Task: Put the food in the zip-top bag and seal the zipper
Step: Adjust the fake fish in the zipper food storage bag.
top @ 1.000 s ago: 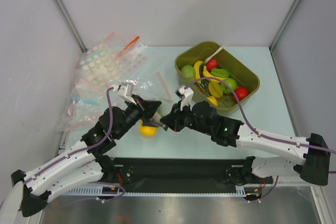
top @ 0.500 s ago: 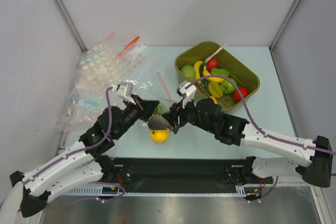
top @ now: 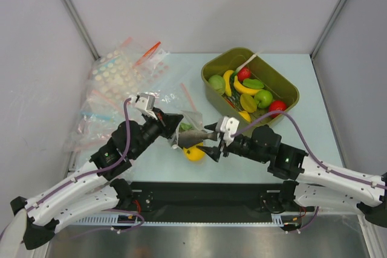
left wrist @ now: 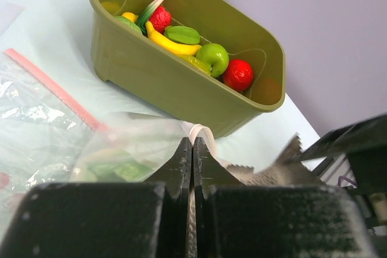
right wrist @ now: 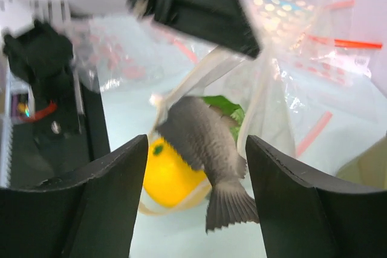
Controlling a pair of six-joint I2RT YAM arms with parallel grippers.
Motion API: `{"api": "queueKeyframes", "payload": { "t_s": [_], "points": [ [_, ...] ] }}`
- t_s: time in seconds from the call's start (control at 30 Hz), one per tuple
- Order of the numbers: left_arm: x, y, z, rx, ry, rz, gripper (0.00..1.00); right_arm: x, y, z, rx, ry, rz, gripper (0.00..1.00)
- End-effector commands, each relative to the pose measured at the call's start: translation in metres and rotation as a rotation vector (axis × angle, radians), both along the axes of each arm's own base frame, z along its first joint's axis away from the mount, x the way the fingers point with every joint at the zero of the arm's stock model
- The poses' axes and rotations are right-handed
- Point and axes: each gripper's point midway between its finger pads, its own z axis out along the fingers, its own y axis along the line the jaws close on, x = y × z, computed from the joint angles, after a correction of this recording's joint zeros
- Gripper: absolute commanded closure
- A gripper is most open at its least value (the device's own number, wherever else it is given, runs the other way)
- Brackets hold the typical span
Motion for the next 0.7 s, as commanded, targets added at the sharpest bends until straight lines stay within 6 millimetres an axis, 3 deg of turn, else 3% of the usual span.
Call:
{"api": "queueKeyframes", "payload": {
  "t_s": [0.0,0.07,0.17,0.2,0.37,0.67],
  "points": [
    [-0.003,0.002,0.044,-0.077,-0.093,-0.007,1.00,-0.012,0.008,-0.021,-0.093,-0.274,0.127,0.29],
    [-0.003,0.003,0.045,-0.079,-0.095,-0.008,1.00,-0.021,0.010,-0.028,-0.130,-0.398,0.167,0.30],
    [-0.004,0.000,0.042,-0.074,-0.090,-0.021,1.00,-0.024,0.013,-0.039,-0.187,-0.459,0.156,0.31],
    [-0.004,-0.002,0.041,-0.072,-0.086,-0.027,1.00,-0.015,0.010,-0.038,-0.209,-0.485,0.101,0.32],
    [-0.006,-0.009,0.040,-0.064,-0.081,-0.061,1.00,-0.024,0.013,-0.042,-0.247,-0.551,0.119,0.34],
    [-0.021,-0.034,0.039,-0.065,-0.076,-0.217,1.00,-0.007,0.013,-0.054,-0.371,-0.664,-0.001,0.42]
  ]
}}
